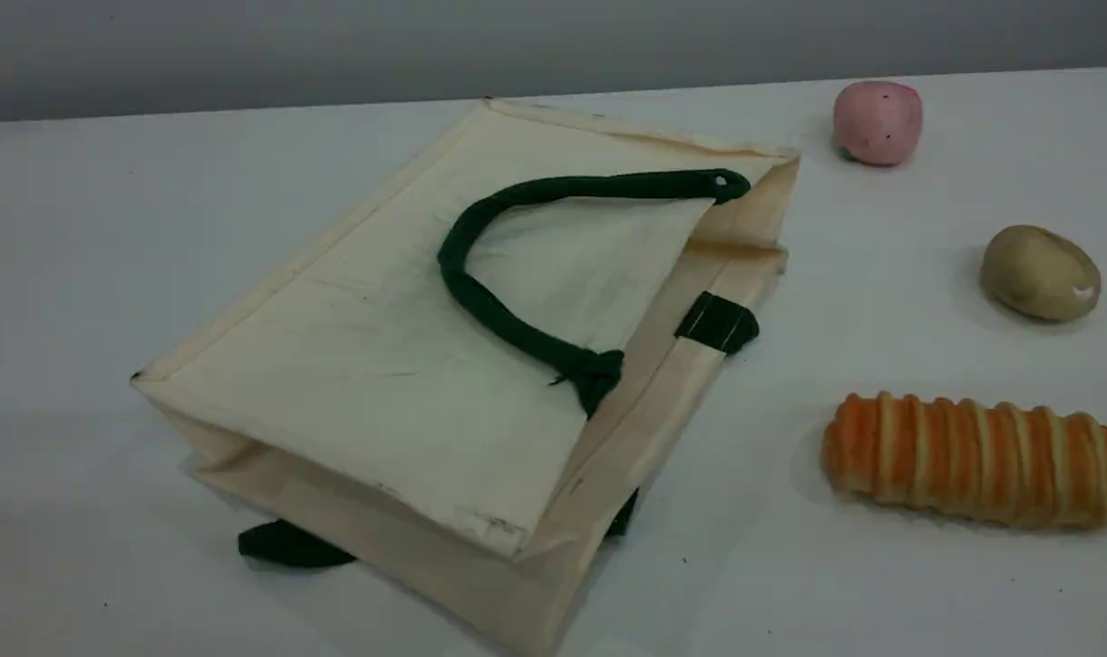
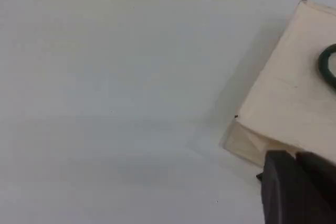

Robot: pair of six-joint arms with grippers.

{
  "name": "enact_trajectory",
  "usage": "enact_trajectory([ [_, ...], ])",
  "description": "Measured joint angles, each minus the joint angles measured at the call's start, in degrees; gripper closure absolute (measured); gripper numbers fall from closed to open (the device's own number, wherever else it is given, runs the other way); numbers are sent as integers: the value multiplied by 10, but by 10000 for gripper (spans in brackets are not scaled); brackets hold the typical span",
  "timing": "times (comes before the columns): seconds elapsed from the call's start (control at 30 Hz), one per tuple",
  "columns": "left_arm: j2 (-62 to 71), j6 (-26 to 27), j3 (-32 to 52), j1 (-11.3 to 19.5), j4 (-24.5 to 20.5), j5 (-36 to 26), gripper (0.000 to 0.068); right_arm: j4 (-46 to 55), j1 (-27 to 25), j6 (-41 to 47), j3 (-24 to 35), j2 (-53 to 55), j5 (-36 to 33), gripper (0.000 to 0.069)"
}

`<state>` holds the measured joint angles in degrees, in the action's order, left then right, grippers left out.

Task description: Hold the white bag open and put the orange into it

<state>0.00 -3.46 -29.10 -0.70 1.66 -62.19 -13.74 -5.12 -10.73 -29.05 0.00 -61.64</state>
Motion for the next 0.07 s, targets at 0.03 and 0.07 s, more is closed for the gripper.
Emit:
enact_trajectory([
  [0.03, 0, 0, 0, 0, 0, 0, 631, 0, 0, 0, 0, 0, 0, 598],
  [0.07, 0, 0, 0, 0, 0, 0, 631, 0, 0, 0, 0, 0, 0, 596],
])
